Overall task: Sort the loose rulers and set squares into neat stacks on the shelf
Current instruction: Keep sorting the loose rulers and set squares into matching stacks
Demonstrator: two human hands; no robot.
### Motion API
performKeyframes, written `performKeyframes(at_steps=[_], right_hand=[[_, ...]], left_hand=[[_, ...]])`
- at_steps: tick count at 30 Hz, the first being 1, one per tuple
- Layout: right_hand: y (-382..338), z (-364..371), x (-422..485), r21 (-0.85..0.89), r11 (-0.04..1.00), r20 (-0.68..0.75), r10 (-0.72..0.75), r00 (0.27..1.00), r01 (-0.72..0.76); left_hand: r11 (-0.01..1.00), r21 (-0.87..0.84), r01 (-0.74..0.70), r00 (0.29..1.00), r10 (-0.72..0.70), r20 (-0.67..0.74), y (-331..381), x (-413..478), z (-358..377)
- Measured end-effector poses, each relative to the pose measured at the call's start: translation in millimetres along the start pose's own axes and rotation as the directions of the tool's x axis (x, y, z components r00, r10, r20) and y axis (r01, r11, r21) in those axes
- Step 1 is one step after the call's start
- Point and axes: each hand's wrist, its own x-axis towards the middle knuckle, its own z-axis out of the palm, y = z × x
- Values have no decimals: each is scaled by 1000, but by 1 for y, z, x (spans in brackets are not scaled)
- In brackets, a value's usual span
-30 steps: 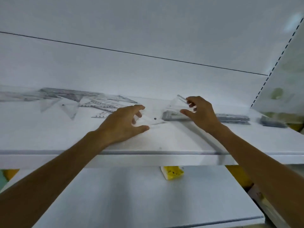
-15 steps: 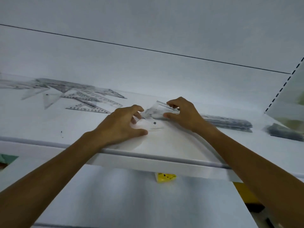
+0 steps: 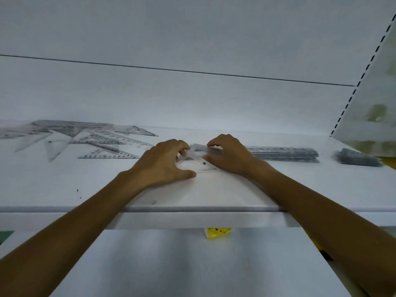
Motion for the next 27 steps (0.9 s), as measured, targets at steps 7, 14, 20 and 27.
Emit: performKeyframes(at_steps=[7, 14, 20, 27], right_hand=[[11, -22, -17, 14, 1000, -214, -24, 976, 28], [79, -71, -78, -25, 987, -275, 147, 950, -160], [165, -123, -150, -52, 939, -259, 317, 912, -341], [262, -175, -213, -100, 874, -277, 435, 857, -476]], left_hand=[[995, -78, -68, 997, 65, -42, 12, 8, -6], [974, -148, -170, 985, 170, -11, 77, 45, 24], [948, -195, -253, 966, 260, 9, 168, 97, 78], [930, -258, -261, 962, 272, 5, 268, 154, 150]])
